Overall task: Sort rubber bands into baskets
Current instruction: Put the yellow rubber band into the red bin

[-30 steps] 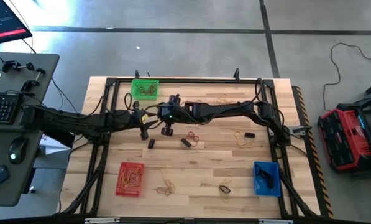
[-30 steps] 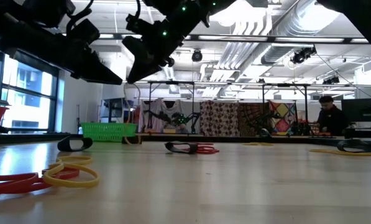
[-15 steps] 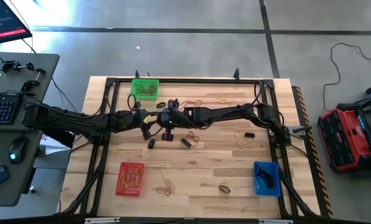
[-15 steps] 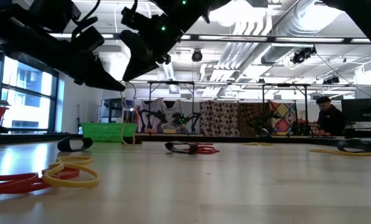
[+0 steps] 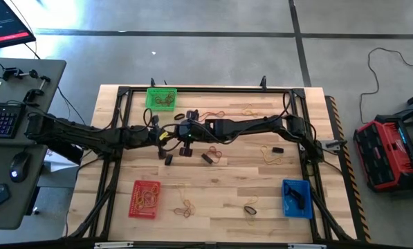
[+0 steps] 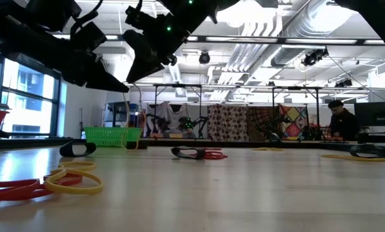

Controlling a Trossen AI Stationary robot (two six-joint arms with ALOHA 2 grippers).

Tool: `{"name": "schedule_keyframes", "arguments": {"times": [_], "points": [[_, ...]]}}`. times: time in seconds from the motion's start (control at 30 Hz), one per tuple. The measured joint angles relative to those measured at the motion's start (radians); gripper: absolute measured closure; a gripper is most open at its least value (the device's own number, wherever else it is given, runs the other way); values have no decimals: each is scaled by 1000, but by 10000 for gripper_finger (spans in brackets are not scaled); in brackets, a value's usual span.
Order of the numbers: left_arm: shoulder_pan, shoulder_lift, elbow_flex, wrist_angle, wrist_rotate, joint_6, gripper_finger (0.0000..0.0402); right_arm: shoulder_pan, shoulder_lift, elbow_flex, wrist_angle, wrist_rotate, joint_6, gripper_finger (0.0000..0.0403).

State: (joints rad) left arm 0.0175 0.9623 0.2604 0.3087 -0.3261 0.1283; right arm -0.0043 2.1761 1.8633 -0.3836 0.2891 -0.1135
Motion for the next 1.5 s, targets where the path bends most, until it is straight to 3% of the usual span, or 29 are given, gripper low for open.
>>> {"name": "schedule_keyframes", "arguments": {"times": [0.4, 0.8, 0.93, 1.2, 1.37, 1.5], "points": [[2, -1, 7, -10, -50, -11, 401, 38, 0, 0, -1, 77, -71, 402], [0, -69, 201, -393, -31, -46, 401, 66, -76, 2, -127, 279, -62, 402], [-9, -108, 251, -496, 0, -77, 401, 64, -78, -10, -157, 217, -61, 402], [-64, -200, 305, -644, 9, -152, 401, 59, -83, -148, 9, 124, -70, 403], [-112, -243, 328, -696, 13, -179, 401, 57, -132, -287, 119, 94, -44, 403], [-153, -265, 351, -715, 59, -194, 401, 57, -237, -466, 309, 60, -24, 403]]}}
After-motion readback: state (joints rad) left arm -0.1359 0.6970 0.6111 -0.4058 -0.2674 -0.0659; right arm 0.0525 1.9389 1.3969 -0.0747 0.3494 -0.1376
